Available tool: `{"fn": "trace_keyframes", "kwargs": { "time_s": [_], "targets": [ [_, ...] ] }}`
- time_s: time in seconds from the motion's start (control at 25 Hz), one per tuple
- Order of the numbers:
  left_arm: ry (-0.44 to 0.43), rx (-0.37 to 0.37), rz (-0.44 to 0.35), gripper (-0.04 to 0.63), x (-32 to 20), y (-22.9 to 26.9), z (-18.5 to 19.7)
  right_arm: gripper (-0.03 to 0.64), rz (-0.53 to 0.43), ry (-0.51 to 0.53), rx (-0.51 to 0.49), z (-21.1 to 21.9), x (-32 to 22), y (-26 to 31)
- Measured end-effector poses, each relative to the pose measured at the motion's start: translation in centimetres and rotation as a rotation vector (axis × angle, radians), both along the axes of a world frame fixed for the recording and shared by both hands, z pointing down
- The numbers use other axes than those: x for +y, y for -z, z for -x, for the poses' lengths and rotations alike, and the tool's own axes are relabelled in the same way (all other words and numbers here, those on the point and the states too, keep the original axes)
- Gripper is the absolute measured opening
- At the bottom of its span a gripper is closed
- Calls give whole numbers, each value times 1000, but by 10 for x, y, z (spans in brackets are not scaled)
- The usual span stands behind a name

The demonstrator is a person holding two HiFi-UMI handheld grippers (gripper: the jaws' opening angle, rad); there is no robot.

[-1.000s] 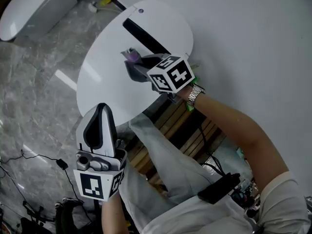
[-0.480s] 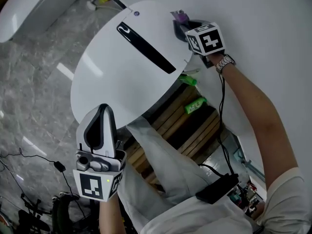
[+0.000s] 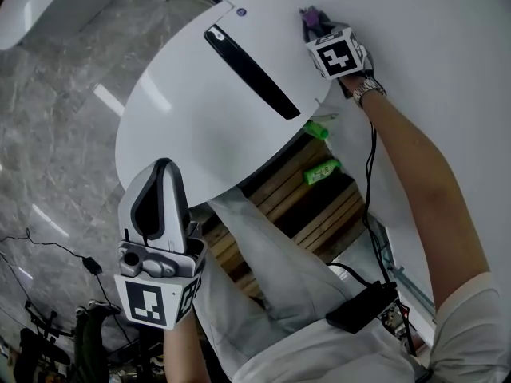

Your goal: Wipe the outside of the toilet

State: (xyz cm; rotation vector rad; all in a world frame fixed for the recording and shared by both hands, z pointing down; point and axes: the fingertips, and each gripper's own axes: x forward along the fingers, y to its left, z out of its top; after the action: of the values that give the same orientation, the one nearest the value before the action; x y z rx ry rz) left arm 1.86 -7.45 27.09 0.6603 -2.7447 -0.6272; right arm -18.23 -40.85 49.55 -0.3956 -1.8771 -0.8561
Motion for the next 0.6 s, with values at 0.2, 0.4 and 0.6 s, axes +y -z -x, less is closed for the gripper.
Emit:
{"fn": "trace_keyframes", "kwargs": {
  "time_s": [0.2,0.4,0.6],
  "targets": [
    [1,3,-2,3,12,-7,-10,84,47,20,36,-18,27,-1],
    [-13,8,-19,3,23,-12,-25,83,82,21,28,-36,51,2],
    [-42,4,-28,3,38,-13,-40,80,140,25,42,-63,91,5]
  ]
}}
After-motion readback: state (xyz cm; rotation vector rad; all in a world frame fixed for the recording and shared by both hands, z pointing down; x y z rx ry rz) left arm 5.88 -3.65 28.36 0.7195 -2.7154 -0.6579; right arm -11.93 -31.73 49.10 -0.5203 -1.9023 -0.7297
